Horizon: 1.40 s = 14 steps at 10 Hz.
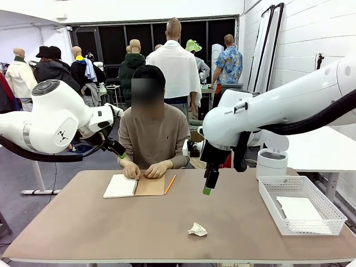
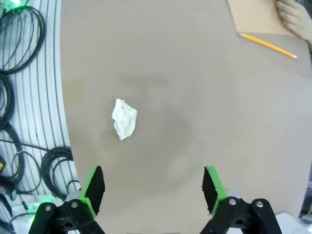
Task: Sort the paper based on its condition.
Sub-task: If a person hands you a paper, place it in the Organizing basket , and if it's crumpled, put it in the Trash can.
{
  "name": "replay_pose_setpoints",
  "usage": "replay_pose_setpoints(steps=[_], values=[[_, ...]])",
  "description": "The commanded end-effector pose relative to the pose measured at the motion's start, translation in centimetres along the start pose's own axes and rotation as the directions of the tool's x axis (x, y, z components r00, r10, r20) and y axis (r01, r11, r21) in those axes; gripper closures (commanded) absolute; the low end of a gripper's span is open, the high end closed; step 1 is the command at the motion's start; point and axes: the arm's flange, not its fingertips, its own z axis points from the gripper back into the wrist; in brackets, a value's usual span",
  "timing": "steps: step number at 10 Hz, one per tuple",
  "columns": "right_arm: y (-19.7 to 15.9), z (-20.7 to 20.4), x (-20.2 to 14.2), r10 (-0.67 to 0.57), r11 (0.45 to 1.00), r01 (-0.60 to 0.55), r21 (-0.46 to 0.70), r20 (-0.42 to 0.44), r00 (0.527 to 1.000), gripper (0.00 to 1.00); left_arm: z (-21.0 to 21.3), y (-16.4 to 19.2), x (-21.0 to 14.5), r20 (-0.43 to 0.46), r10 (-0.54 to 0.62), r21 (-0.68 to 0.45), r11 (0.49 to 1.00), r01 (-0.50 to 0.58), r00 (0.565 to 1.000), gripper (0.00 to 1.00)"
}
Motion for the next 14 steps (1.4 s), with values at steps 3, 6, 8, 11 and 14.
replay_pose_setpoints(steps=[3,6,8,11,14], values=[[3.0,-3.8,0.3,-0.003,0.999,0.001,-0.034,-0.046,0.999,0.0,0.0,0.1,0.0,0.0,-0.003,0.0,1.0,0.003,1.0,0.0],[4.9,-7.2,0.0,-0.016,0.999,0.013,-0.031,-0.074,0.997,0.0,0.0,0.1,0.0,0.0,-0.003,0.0,1.0,0.003,1.0,0.0],[5.3,-9.3,-0.4,-0.021,1.0,0.02,-0.01,-0.084,0.996,0.0,0.0,0.1,0.0,0.0,-0.003,0.0,1.0,0.003,1.0,0.0],[4.9,-9.8,-0.2,-0.037,0.999,0.037,-0.003,-0.098,0.994,0.0,0.0,0.1,0.0,0.0,-0.003,0.0,1.0,0.003,1.0,0.0],[5.3,-9.9,-0.8,-0.017,0.999,0.02,0.032,-0.084,0.996,0.0,0.0,0.1,0.0,0.0,-0.003,0.0,1.0,0.003,1.0,0.0]])
